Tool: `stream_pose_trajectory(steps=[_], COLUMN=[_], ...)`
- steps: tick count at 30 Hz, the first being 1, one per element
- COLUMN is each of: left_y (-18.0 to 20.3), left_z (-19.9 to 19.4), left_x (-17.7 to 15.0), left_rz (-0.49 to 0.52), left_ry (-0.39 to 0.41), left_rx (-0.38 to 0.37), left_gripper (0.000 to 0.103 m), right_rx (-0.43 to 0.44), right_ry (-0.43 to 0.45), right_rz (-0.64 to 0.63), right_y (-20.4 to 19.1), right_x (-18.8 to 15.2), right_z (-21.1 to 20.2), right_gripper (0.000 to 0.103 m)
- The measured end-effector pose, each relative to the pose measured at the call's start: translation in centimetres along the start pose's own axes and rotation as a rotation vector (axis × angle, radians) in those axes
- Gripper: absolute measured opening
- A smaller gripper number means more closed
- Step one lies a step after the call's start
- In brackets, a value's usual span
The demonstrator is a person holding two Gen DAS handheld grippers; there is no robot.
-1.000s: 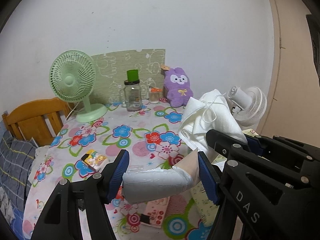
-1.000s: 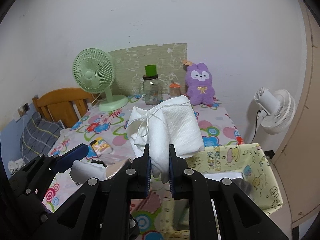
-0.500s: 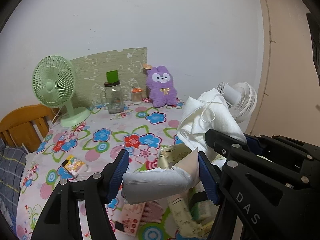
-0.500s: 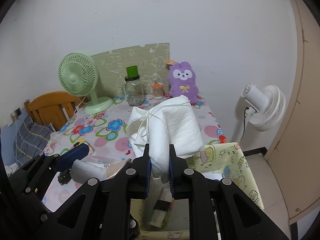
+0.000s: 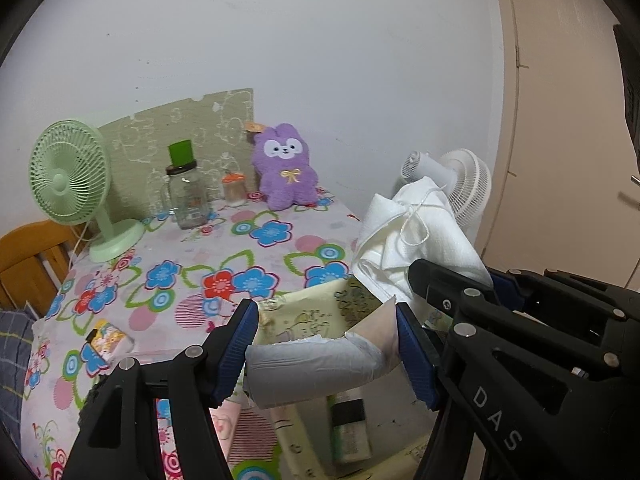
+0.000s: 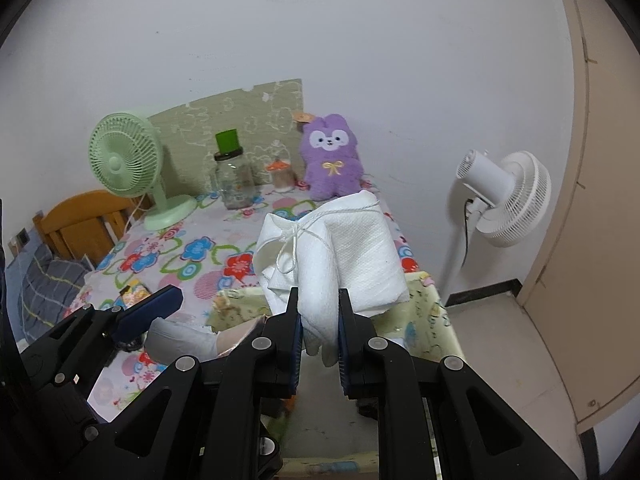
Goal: Organize soft objects
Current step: 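Release the white cloth bundle into the paper box while the left tool drops the white roll in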
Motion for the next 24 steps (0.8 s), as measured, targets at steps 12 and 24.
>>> stream_pose_trajectory(steps=[12,24], left_y=[1.2,0.8], left_z=[2.5,2.6], left_x=[-0.4,-0.8], left_rz=[0.003,-0.013], left_ry=[-0.081,-0.106], left_rx=[-0.02,-0.012], left_gripper=[0.085,0.099], right_rx=[0.012,0.059], right_ry=[-0.046,-0.059], right_rz=[0.028,0.042], right_y=[1.8,1.8], right_x=[-0.9,-1.2], right_z=[1.9,2.4], right_gripper=[0.017,0.04])
Point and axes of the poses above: each gripper's, at about its wrist camera, not at the fingertips, and z roughly the way its jaws point, y to its right, x to its top, the point moved 2 cm from there along z, roughly the way its jaws point, and after that the axes turned 4 degrees about -z, right-handed, at the moved point
